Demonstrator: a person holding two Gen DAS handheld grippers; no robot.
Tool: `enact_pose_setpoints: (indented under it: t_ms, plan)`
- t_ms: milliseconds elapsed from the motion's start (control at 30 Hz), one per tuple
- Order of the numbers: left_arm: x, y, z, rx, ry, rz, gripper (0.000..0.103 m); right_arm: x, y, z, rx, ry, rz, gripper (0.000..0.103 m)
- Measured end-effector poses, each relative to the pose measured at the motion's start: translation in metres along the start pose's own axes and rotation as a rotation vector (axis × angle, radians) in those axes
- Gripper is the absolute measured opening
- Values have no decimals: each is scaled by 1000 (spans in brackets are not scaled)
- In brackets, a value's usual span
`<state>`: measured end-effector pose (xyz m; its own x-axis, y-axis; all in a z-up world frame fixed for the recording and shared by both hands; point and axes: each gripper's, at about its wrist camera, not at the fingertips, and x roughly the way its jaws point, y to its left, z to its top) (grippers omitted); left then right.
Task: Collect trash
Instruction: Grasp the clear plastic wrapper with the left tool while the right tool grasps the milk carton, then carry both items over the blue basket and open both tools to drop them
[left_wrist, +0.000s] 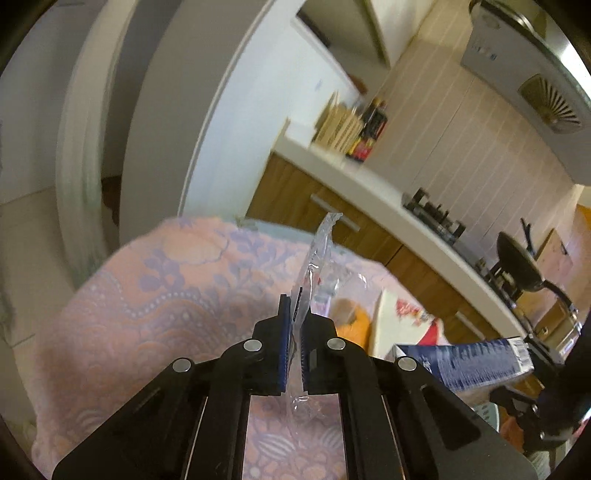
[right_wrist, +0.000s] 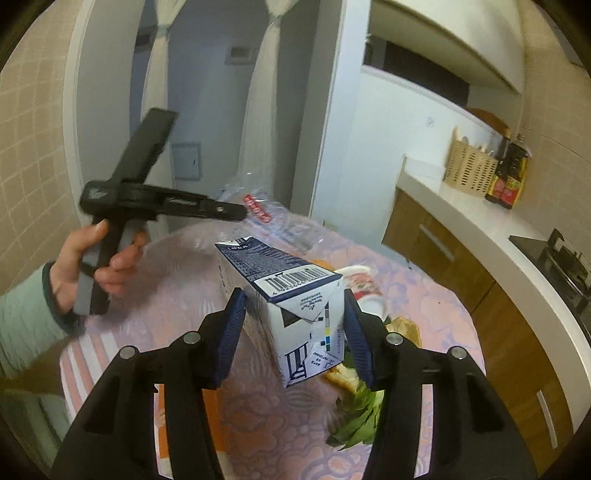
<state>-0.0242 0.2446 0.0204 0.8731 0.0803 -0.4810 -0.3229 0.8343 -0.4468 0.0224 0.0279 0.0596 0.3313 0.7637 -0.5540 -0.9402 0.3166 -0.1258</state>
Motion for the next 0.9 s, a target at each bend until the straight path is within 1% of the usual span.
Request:
enact_pose_setpoints:
  t_ms: [133,233,367,467,533,600,800,900]
  plan:
    - [-21,-6,-3,-11,-51,-16,3,-18,-3,-2,57,-37,-33,49]
    - [-35,-9,-3,-29,-83,-56,3,-36,-5,-7,90,-58,-58,49]
    - [-51,-23,-3,-11,-104,-99,3,-65,-13,-14,150,-106,-95,49]
    - [-63,-46,-5,24,-118,-147,3,-89,-20,-22,202,-152,-135,49]
    - [-69,-64,-8,45,-124,-195,3,-104,-25,-30,234,-171,-168,49]
    - [-72,-81,-12,72,-130,-210,3,-116,-29,-37,258,-181,-195,49]
    - [-71,-140,-27,146,-99,-316,3,-158,-46,-70,342,-199,-322,49]
    - [-66,-167,-39,189,-78,-353,3,-180,-56,-91,387,-201,-398,49]
